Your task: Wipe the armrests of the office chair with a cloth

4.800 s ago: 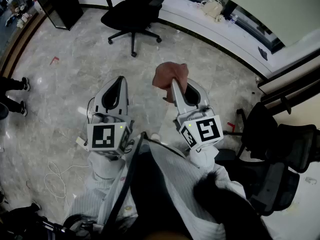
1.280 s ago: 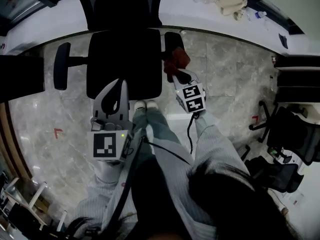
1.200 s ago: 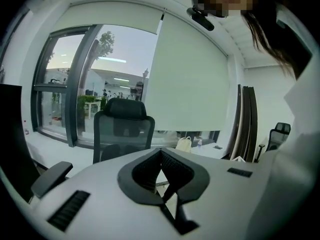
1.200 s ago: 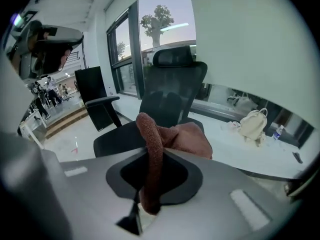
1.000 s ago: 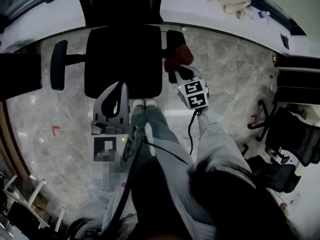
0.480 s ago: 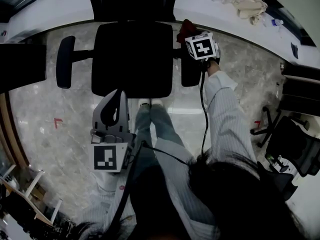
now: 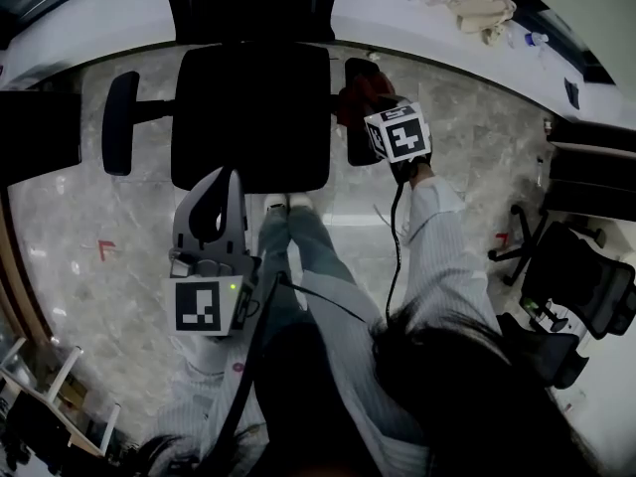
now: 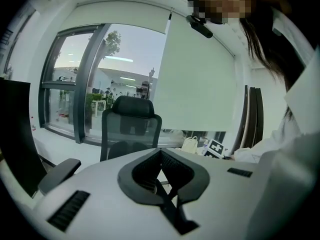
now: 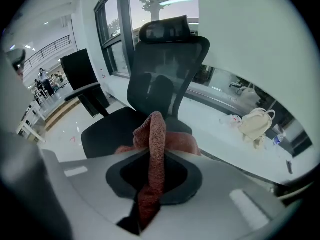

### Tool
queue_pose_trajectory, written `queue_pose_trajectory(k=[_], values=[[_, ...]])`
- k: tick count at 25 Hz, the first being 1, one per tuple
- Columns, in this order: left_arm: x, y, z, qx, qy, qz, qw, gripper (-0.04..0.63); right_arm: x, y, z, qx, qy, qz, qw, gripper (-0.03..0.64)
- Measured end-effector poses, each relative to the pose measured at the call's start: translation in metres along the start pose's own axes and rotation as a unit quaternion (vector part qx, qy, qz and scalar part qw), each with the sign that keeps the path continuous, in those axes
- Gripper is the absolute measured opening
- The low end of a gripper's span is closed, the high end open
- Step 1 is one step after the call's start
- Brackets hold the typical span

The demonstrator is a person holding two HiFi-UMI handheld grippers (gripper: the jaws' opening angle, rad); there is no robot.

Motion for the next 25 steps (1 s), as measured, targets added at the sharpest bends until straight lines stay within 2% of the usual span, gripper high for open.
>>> queue_pose_trajectory(k=[6, 11, 14, 16, 18, 21, 25], values=[[-0.001, 0.011, 0.001, 0.003, -0.004, 0.017, 0.9998, 0.005, -0.049, -0.052, 0.064, -0.001, 0.011, -0.022, 1.000, 0.035], [0.001, 0.022, 0.003, 0.001, -0.006, 0.027, 0.9996, 0.005, -0.057, -0.055, 0.075, -0.010, 0.013, -0.022, 1.000, 0.035], [0.005, 0.020, 0.001, -0.005, 0.002, 0.025, 0.9997, 0.005, -0.034, -0.032, 0.051, -0.016, 0.007, -0.017, 1.000, 0.035], [0.005, 0.013, 0.008, 0.000, -0.015, 0.021, 0.9997, 0.005, -0.011, -0.012, 0.025, -0.009, 0.005, -0.011, 1.000, 0.037], [0.005, 0.003, 0.010, 0.003, -0.024, 0.012, 0.9996, 0.005, 0.013, 0.010, -0.002, -0.001, -0.001, 0.001, 1.000, 0.037], [0.006, -0.014, -0.001, -0.002, -0.009, -0.011, 0.9999, 0.005, 0.041, 0.039, -0.042, 0.004, -0.013, 0.029, 0.999, 0.036], [0.000, -0.030, 0.002, 0.002, -0.020, -0.023, 0.9995, 0.005, 0.060, 0.064, -0.069, 0.035, -0.028, 0.052, 0.998, 0.037]])
Point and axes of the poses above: the fingertips, and each gripper's own axes: x forward along the fingers, y to its right, z out of its underside, the point moved 3 cm from there along -x, backward along the fingers, and after that the axes turned 2 degrees about -y, right-handed, at the moved point
